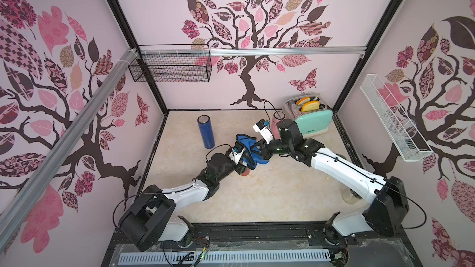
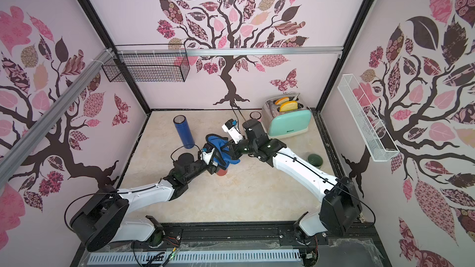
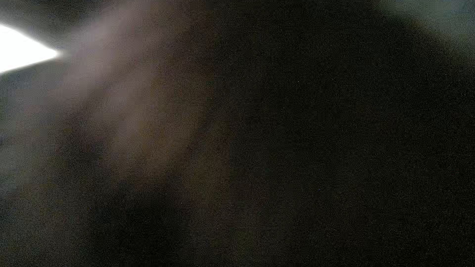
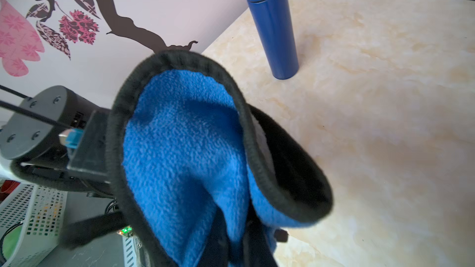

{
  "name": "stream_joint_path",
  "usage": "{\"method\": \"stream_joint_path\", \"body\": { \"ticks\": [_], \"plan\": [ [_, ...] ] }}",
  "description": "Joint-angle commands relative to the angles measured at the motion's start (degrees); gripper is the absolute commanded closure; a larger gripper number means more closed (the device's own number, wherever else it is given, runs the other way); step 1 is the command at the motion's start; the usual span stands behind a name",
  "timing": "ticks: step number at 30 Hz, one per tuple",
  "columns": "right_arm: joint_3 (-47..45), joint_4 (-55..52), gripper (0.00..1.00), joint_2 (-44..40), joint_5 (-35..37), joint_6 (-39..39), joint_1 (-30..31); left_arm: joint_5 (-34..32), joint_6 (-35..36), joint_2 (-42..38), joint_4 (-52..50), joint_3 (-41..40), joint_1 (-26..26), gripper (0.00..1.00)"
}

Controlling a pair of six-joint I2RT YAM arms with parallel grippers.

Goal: Wipe the surface of the thermos
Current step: Wipe the dirt from the surface of the thermos.

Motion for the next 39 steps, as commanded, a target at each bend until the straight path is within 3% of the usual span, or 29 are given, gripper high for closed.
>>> {"method": "stream_joint_path", "body": {
  "ticks": [1,11,27,39],
  "plan": [
    [2.75,3.99,1.00,3.27,-2.03,0.14,1.88,4.68,3.80,1.79,-3.46,-0.78,-1.05,1.00],
    [5.93,5.14,1.00,10.87,0.57,-0.87,2.15,4.71,3.67,1.88,-3.03,-1.04,-1.16,1.00],
    [-7.18,-2.75,1.00,-2.90,6.79,-0.20,2.28,4.12,2.79,3.18,-2.76,-0.41,-1.15,1.00],
    [0.88,4.21,1.00,8.77,7.60,-1.29,2.28,5.47,3.75,1.88,-3.72,-0.52,-1.13,1.00]
  ]
}}
